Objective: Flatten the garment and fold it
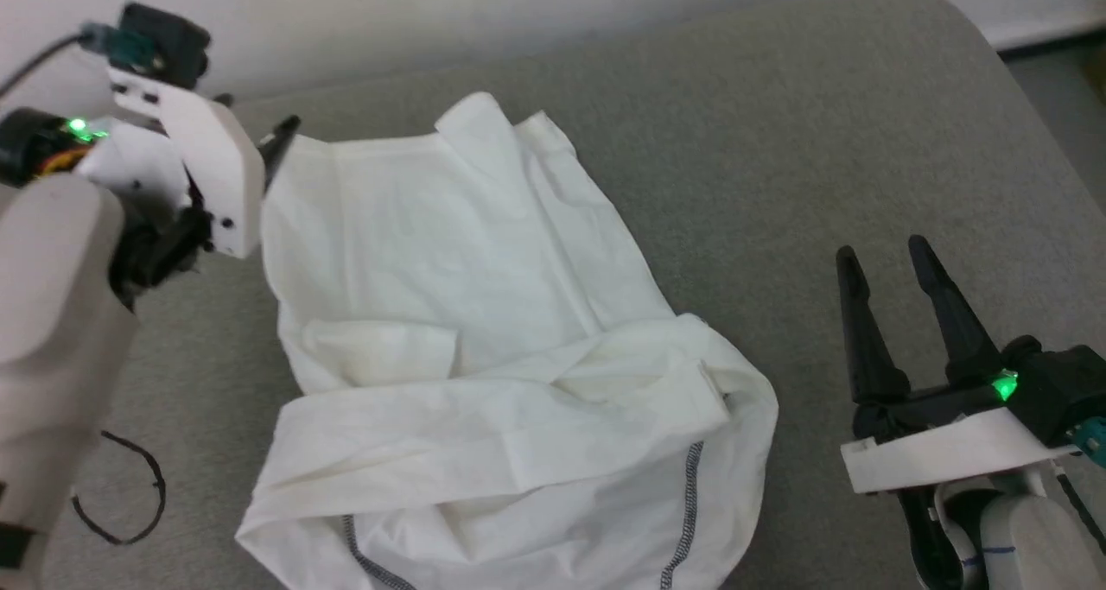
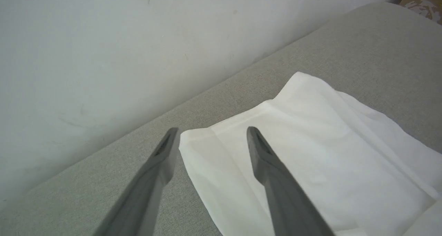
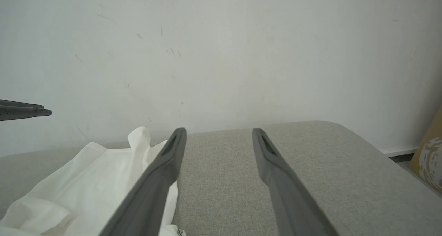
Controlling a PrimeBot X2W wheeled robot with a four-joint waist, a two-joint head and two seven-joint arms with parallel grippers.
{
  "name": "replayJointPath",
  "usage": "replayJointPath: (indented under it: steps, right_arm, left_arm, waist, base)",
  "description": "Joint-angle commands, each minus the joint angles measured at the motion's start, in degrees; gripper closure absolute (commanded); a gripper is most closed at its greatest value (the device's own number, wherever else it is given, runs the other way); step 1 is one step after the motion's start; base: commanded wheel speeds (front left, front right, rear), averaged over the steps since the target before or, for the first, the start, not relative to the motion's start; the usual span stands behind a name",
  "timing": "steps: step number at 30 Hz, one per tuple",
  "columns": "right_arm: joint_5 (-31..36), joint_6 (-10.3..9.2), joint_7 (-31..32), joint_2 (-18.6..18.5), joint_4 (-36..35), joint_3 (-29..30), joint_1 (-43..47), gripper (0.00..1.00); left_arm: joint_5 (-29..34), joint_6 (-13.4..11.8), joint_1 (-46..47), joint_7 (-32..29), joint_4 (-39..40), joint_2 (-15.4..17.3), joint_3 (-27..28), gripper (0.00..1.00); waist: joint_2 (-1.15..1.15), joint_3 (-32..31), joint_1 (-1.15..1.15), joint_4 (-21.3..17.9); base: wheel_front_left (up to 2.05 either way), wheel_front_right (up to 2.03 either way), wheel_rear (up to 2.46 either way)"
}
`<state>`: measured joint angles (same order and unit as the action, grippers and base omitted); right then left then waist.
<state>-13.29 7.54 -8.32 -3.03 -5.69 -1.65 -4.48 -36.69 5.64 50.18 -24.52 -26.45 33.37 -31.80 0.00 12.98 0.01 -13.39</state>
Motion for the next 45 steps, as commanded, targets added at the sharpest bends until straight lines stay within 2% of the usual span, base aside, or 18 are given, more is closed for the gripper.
replayJointPath:
  steps: [1, 6, 9, 15, 22, 23, 24, 30, 34, 40, 45]
  right_arm:
    - [-0.54, -0.05, -0.87, 0.15, 0.62, -0.42, -1.02, 0.0]
    - [-1.65, -0.05, -2.7, 0.15, 1.97, -1.35, -2.04, 0.0]
    - [-2.51, -0.05, -3.69, 0.15, 2.98, -2.5, -2.85, 0.0]
    - [-3.29, -0.05, -5.0, 0.15, 4.91, -3.46, -3.73, 0.0]
    - [-2.77, -0.05, -5.77, 0.15, 6.85, -2.65, -5.29, 0.0]
    - [-2.62, -0.05, -5.83, 0.15, 6.9, -2.48, -5.53, 0.0]
    - [-2.34, -0.05, -5.88, 0.15, 6.86, -2.26, -5.79, 0.0]
    - [0.41, -0.05, -4.56, -0.03, 5.6, -1.39, -7.31, 0.0]
    - [0.85, -0.05, -0.1, -3.83, 2.78, -1.59, -9.88, 0.0]
    - [-6.6, -0.05, 14.52, -13.28, -0.45, -7.54, -18.41, 0.0]
    - [-16.0, -0.05, 29.74, -19.6, 3.81, -14.87, -29.7, 0.0]
  left_arm:
    - [-0.94, 0.75, 2.26, -2.61, -2.02, 0.96, -0.55, 0.0]
    - [-2.39, 1.6, 6.72, -9.55, -7.46, 3.84, -2.8, 0.0]
    - [-1.78, 1.71, 8.65, -10.62, -10.18, 5.79, -3.76, 0.0]
    - [-3.73, 1.8, 11.38, -11.78, -12.55, 7.21, -3.47, 0.0]
    - [-3.25, 1.82, 12.7, -17.99, -14.56, 8.81, -6.12, 0.0]
    - [-3.82, 1.81, 12.54, -18.51, -14.65, 8.61, -6.03, 0.58]
    - [-4.24, 1.62, 12.47, -18.32, -14.62, 8.36, -5.74, 1.0]
    - [-3.87, 0.54, 11.87, -13.92, -14.08, 7.28, -5.37, 1.0]
    - [-3.36, -0.21, 11.32, -8.85, -13.77, 5.98, -5.04, 1.0]
    - [-2.74, 0.11, 10.2, -2.14, -10.83, 4.1, -5.39, 1.0]
    - [-1.97, 0.87, 8.56, 1.63, -5.39, 3.38, -7.15, 1.0]
  waist:
    - [0.0, 7.62, -0.01, -6.34]
    - [0.0, 11.37, -0.01, -8.02]
    - [0.0, 13.04, -0.01, -8.92]
    - [0.0, 15.36, -0.01, -9.56]
    - [0.0, 16.65, -0.01, -8.9]
    - [0.0, 16.71, -0.01, -8.66]
    - [0.0, 16.74, -0.01, -8.34]
    - [0.0, 15.33, -0.01, -5.87]
    - [0.0, 13.06, -0.01, -2.84]
    - [0.0, 11.21, -0.01, 2.75]
    - [0.0, 12.28, -0.01, 7.47]
  base:
    - [0.0, 0.0, 0.0]
    - [0.0, 0.0, 0.0]
    - [0.0, 0.0, 0.0]
    - [0.0, 0.0, 0.0]
    - [0.0, 0.0, 0.0]
    - [0.0, 0.0, 0.0]
    - [0.0, 0.0, 0.0]
    - [0.0, 0.0, 0.0]
    - [0.0, 0.0, 0.0]
    - [0.0, 0.0, 0.0]
    - [0.0, 0.0, 0.0]
